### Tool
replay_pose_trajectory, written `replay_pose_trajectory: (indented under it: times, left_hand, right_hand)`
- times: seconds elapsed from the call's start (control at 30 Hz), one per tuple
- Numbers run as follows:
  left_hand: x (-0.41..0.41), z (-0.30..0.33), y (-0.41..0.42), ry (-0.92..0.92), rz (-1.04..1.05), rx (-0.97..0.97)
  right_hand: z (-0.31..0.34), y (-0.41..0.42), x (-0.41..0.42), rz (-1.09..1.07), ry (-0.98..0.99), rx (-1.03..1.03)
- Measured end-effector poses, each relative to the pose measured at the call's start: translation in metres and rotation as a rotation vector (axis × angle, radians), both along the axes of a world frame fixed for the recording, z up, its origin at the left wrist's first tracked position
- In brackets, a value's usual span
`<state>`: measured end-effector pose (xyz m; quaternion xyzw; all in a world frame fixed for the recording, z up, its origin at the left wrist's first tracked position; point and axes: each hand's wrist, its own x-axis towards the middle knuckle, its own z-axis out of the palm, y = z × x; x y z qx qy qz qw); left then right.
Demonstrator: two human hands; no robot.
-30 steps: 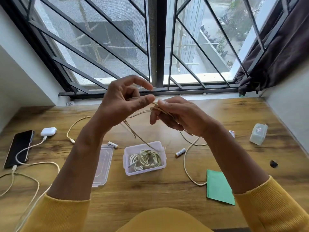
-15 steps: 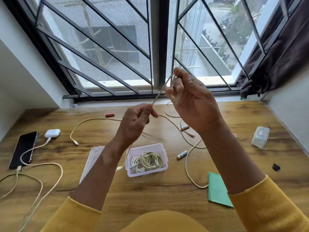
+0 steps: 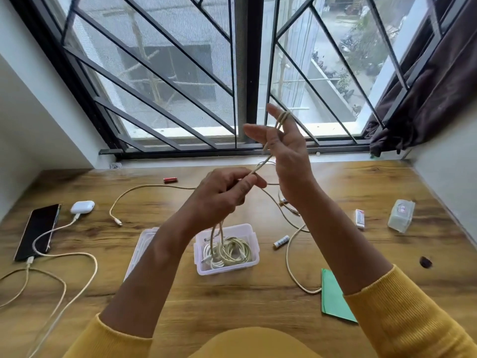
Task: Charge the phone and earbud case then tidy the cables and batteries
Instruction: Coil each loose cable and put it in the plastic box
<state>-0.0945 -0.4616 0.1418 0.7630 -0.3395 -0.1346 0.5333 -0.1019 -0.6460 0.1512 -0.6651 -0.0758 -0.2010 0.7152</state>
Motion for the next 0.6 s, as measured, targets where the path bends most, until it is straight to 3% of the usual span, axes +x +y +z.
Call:
replay_pose_trajectory:
  times: [0.2,0.43,0.6]
  left_hand:
    - [0.012,0.019,0.017,-0.147,0.066,0.021]
    - [0.020,0.027,0.035,-0.283,0.080,0.107]
    - [0.028,0.021,0.042,-0.278,0.071,0.053]
  right_hand:
    - [-0.011,0.005,-0.008,0.004,0.021,-0.501]
    - [-0.005,0.012,-0.022,0.121,0.160,-0.658]
    - [0.001,0.011,-0.025,0.386,0.311,-0.545]
